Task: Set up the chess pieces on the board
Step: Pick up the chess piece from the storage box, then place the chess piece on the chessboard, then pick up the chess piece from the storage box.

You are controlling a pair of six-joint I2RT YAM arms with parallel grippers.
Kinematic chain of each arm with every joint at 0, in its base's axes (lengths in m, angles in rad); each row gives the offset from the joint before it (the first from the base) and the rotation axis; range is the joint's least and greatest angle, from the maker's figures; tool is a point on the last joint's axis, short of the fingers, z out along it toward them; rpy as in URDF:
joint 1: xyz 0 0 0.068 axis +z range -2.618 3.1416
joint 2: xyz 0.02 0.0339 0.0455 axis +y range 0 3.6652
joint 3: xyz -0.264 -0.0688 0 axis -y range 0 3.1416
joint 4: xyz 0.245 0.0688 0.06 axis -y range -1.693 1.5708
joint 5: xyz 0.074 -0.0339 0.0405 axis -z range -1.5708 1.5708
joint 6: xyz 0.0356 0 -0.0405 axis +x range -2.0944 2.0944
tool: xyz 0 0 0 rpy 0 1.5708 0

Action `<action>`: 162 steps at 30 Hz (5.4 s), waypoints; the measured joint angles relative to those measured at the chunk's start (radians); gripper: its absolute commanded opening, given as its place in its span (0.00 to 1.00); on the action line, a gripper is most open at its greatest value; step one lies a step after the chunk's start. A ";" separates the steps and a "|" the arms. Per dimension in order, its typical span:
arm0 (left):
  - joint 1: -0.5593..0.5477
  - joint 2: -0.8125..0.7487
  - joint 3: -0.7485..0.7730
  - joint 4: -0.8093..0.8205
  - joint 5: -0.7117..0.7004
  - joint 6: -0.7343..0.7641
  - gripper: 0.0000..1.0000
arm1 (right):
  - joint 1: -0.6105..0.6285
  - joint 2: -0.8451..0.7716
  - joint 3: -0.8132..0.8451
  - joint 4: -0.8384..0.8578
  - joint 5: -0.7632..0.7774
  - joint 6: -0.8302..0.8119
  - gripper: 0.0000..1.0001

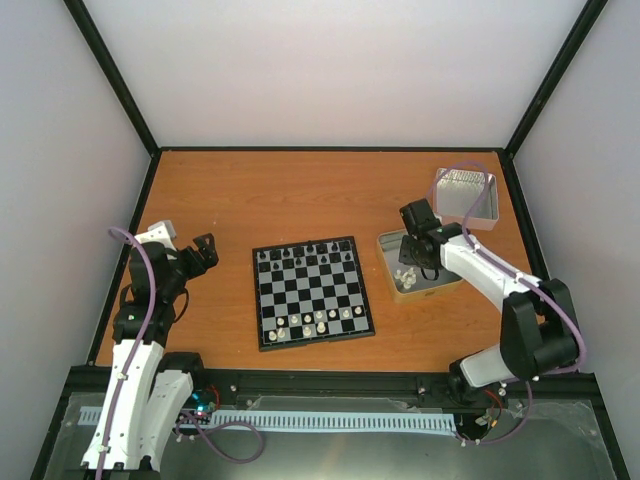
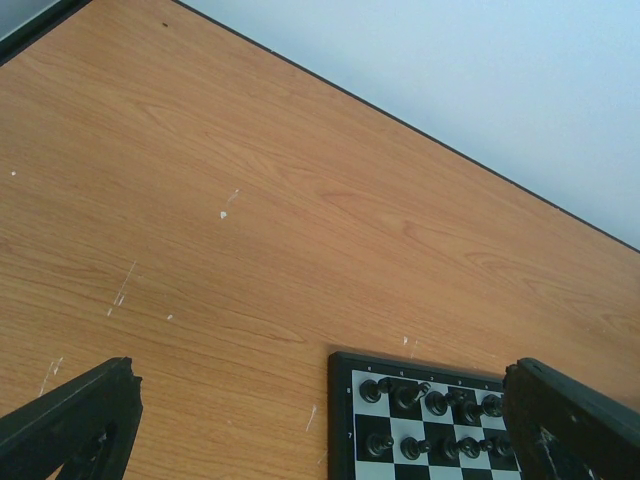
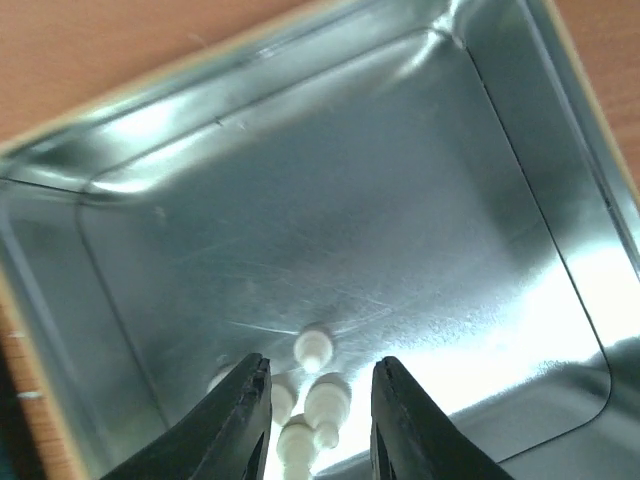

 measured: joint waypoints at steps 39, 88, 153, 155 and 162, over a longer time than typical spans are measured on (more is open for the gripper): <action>0.000 0.005 0.000 0.000 -0.001 0.000 1.00 | -0.057 0.191 -0.033 0.081 -0.077 -0.074 0.06; 0.000 -0.013 0.000 0.000 -0.008 0.000 1.00 | 0.821 0.647 0.663 -0.094 -0.291 -0.144 0.09; 0.000 -0.006 0.000 0.000 -0.007 0.000 1.00 | 0.020 0.029 -0.074 -0.068 -0.041 -0.019 0.20; 0.000 -0.006 0.000 0.000 -0.007 0.000 1.00 | 0.011 0.040 -0.075 -0.053 -0.040 -0.021 0.20; 0.000 -0.006 0.000 0.000 -0.008 0.000 1.00 | 0.000 0.067 -0.075 -0.006 -0.045 -0.025 0.20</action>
